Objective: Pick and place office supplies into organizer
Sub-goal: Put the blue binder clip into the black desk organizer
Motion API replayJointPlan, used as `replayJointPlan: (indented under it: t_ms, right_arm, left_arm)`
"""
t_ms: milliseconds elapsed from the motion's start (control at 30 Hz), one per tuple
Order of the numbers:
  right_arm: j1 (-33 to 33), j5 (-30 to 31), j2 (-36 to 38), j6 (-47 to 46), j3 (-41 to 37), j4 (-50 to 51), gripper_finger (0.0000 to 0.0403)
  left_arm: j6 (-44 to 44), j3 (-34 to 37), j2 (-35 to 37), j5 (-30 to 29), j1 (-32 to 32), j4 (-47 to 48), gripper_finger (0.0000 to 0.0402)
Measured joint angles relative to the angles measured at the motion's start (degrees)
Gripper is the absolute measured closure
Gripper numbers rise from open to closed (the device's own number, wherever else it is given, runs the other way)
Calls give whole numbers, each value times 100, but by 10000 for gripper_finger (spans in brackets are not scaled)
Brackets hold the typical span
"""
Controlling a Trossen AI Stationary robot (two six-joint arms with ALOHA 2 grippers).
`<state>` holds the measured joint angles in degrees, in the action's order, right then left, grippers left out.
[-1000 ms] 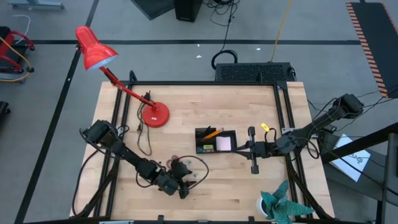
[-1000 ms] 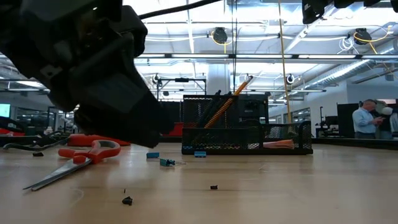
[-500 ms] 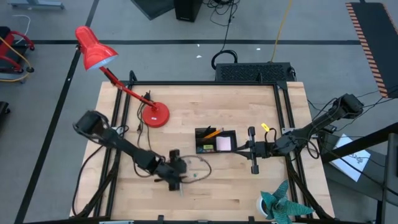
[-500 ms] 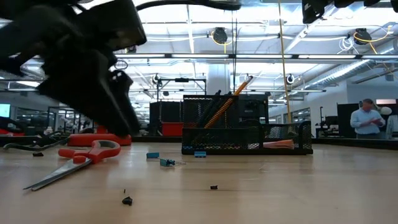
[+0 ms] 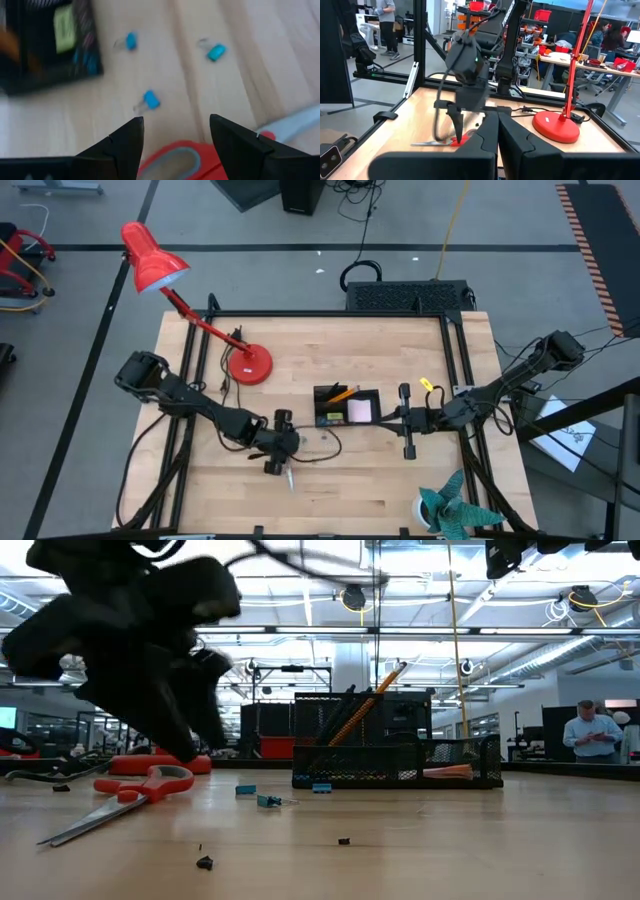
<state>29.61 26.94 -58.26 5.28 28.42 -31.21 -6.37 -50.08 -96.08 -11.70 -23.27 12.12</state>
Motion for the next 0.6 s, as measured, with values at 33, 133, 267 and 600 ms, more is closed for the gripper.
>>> replayJointPlan:
  t_ms: [33, 133, 267, 600]
  right_arm:
    - [0, 0, 0, 0, 0, 1, 401]
    - [0, 0, 0, 10, 0, -4, 401]
    - [0, 0, 0, 93, 0, -23, 402]
    - [-2, 2, 0, 144, 0, -25, 401]
  left_arm:
    - [415, -3, 0, 18, 0, -40, 170]
    - [1247, -3, -2, 162, 94, -263, 170]
    - [1801, -114, -2, 1081, 446, -319, 170]
    - [3688, -145, -6, 2522, 1196, -30, 170]
